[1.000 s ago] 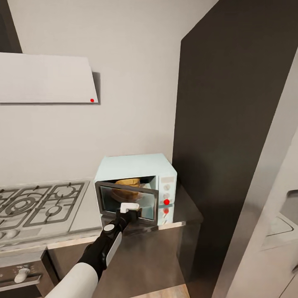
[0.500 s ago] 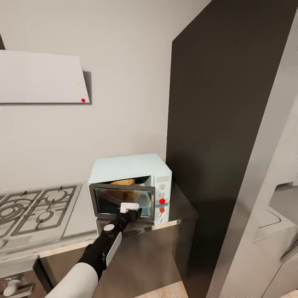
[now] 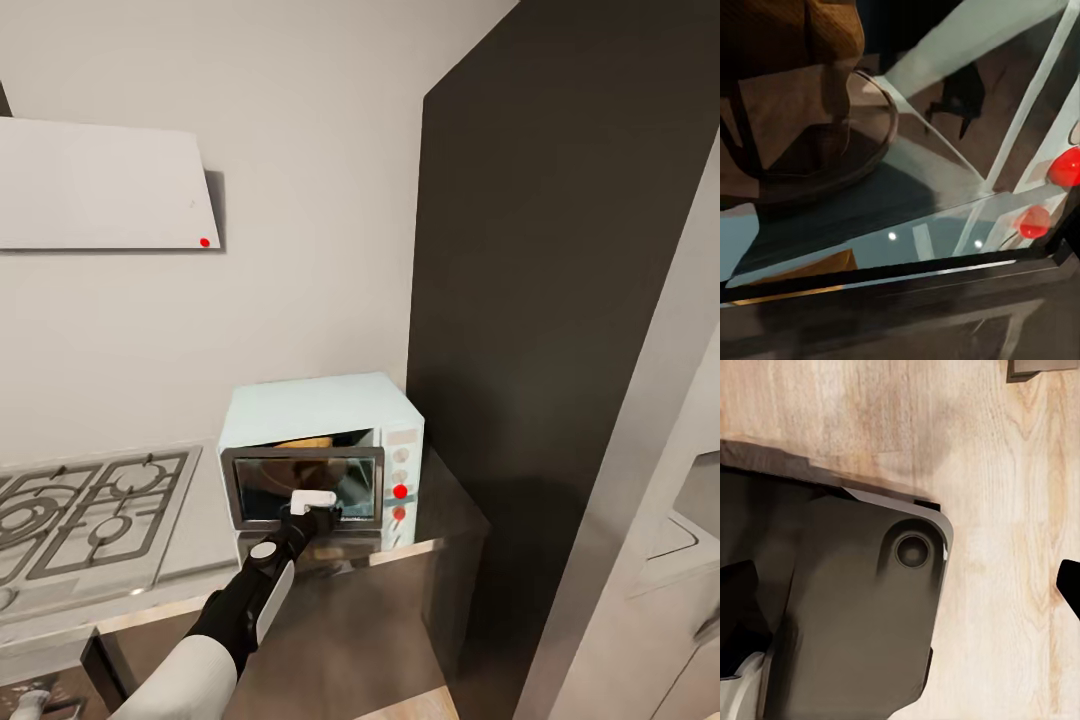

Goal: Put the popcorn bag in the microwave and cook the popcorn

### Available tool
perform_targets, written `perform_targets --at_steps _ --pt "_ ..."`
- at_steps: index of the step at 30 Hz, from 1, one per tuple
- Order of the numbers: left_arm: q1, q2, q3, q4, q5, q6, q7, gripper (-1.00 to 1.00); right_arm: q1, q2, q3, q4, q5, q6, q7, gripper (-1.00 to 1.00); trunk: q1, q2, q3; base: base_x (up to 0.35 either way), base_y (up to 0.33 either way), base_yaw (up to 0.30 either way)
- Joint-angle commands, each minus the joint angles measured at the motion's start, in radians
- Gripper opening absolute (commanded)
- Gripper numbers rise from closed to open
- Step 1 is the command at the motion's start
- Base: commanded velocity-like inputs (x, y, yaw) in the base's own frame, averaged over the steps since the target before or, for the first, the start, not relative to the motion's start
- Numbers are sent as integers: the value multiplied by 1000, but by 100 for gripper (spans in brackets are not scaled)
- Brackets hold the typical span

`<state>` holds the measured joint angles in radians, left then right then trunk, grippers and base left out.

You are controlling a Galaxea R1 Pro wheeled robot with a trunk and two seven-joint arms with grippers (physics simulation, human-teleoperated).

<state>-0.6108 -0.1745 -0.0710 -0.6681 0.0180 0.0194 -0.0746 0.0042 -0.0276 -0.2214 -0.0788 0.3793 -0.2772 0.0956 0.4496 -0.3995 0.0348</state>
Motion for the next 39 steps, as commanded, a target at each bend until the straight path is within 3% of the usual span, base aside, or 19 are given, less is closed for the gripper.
perform_targets --at_steps 1,39 --pt "0 0 0 -1 2 2 -2 100 0 0 -9 -1 6 -2 6 100 0 -1 0 6 0 0" --pt "5 0 0 -1 2 2 -2 100 4 0 -9 4 4 -8 15 100 0 -1 0 59 -2 0"
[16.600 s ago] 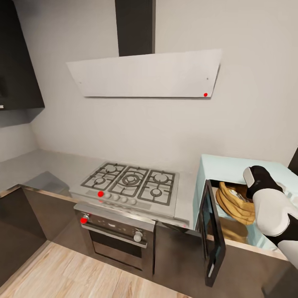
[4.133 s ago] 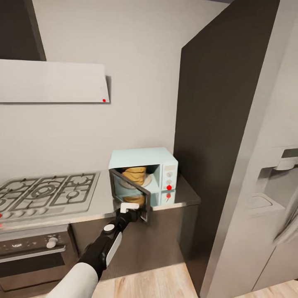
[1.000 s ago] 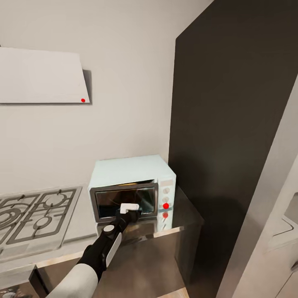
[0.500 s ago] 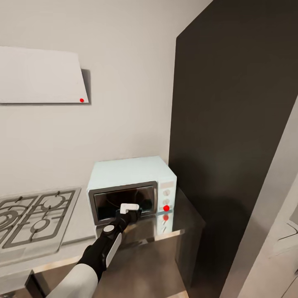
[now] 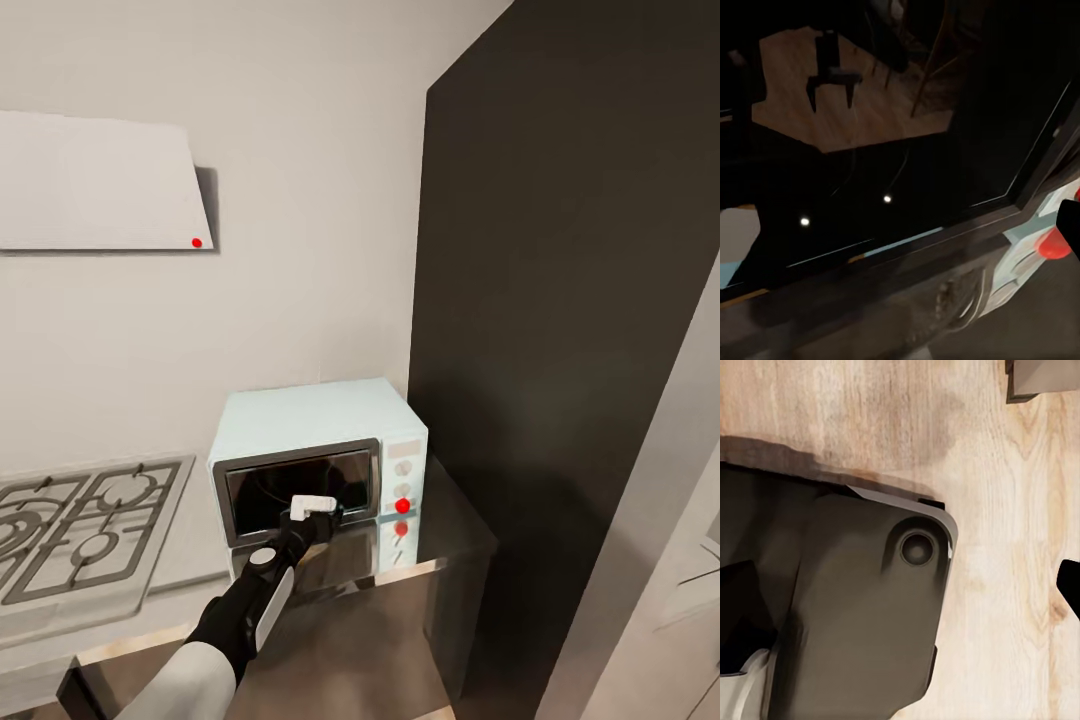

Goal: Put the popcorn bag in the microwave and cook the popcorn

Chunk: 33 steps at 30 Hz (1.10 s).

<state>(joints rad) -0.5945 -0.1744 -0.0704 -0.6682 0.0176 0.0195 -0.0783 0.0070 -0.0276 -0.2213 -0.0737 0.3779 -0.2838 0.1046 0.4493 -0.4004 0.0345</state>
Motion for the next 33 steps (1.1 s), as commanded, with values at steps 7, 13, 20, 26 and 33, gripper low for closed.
perform_targets --at_steps 7,13,20,26,33 --pt "10 0 -1 -3 2 -3 0 100 1 0 -9 -1 6 -2 6 100 1 0 0 -284 0 0" --pt "53 0 -2 -25 2 -9 0 100 1 0 -9 -1 6 -2 6 100 1 0 0 -346 0 0" --pt "154 0 -12 -214 1 -14 -2 100 1 0 -9 -1 6 -3 6 100 1 0 0 -350 0 0" --pt "593 0 -9 -730 0 -7 -6 100 -8 3 -14 -8 3 -12 0 100 1 0 0 -123 0 0" --pt "964 2 11 -788 2 -162 -2 100 -29 27 -24 -17 -4 -9 2 100 1 0 0 -2 0 0"
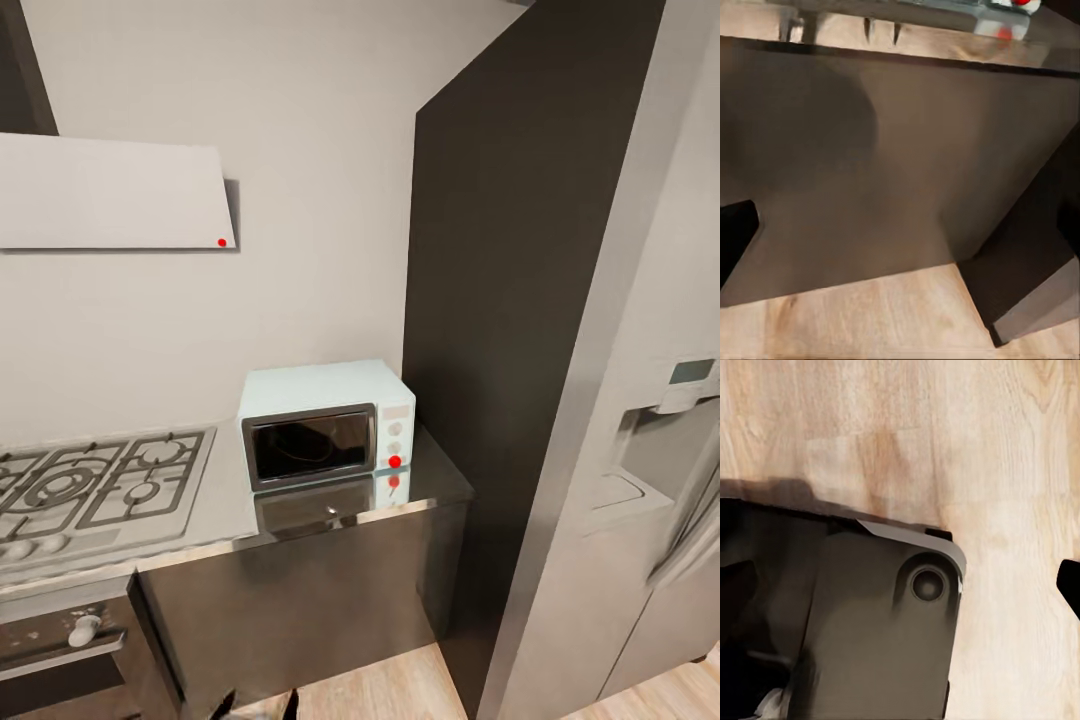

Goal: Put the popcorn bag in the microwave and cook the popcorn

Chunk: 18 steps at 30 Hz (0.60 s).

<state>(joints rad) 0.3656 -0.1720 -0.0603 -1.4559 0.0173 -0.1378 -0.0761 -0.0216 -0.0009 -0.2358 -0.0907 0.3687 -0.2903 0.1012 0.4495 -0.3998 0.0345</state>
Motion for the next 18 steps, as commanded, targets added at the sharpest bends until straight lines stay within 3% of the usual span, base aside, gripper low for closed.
perform_targets --at_steps 1,3,6,7,10,14,15,18 --pt "19 2 4 3 3 -43 -3 100 -6 8 -9 0 7 -3 7 100 0 0 0 0 0 0" --pt "36 12 33 29 4 -85 -1 100 -19 32 -5 -1 11 -3 10 100 0 0 0 0 0 0" --pt "44 20 168 165 5 -109 -3 100 -34 77 0 -5 16 -5 11 100 0 0 0 0 0 0" --pt "39 23 244 259 5 -112 -5 100 -40 101 4 -19 17 -5 10 100 0 0 0 0 0 0" --pt "-10 38 354 487 3 -115 -8 100 -53 135 37 -133 17 -6 10 100 0 0 0 0 0 0" --pt "-161 54 385 779 -1 -115 -8 100 -50 147 64 -344 14 -5 11 100 0 0 0 0 0 0" --pt "-178 55 386 809 -2 -115 -7 100 -50 149 65 -363 14 -5 11 100 0 0 0 0 0 0" --pt "-304 59 387 984 -5 -115 -7 100 -44 155 69 -478 12 -2 11 100 0 0 0 0 0 0"
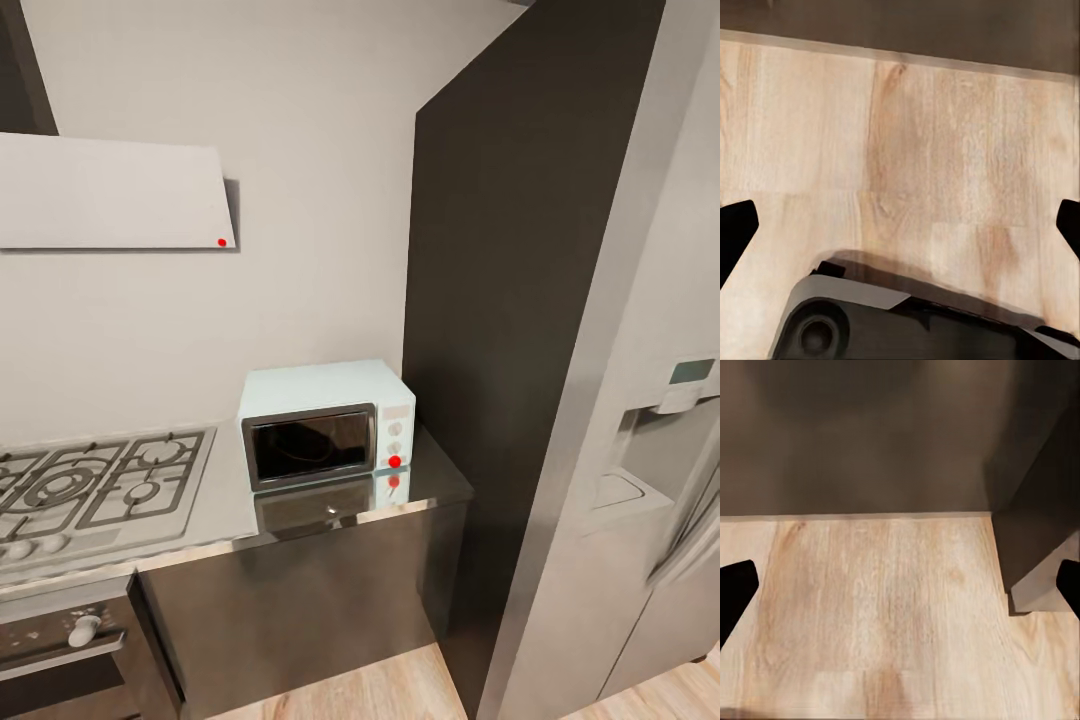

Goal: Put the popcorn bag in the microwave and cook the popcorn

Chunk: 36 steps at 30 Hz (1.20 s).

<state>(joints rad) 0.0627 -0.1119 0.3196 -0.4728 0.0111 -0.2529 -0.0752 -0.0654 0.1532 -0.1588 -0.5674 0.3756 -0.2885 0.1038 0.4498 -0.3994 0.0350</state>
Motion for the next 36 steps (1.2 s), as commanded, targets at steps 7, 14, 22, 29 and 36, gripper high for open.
perform_targets --at_steps 7,14,22,29,36 --pt "-81 0 7 135 -6 -1 -7 100 4 6 30 -215 0 24 18 100 0 -1 0 0 0 0" --pt "-83 0 7 138 -6 0 -7 100 18 13 194 -582 -25 259 18 100 0 -1 0 0 0 0" --pt "-83 0 9 138 -6 0 -6 100 2 14 280 -825 -90 432 17 100 0 -1 0 0 0 0" --pt "-83 0 10 138 -6 0 -6 100 -152 17 330 -816 -152 578 12 100 0 -1 0 0 0 0" --pt "-83 0 10 138 -4 0 -5 100 -456 21 330 -470 -261 596 5 100 0 -1 0 0 0 0"
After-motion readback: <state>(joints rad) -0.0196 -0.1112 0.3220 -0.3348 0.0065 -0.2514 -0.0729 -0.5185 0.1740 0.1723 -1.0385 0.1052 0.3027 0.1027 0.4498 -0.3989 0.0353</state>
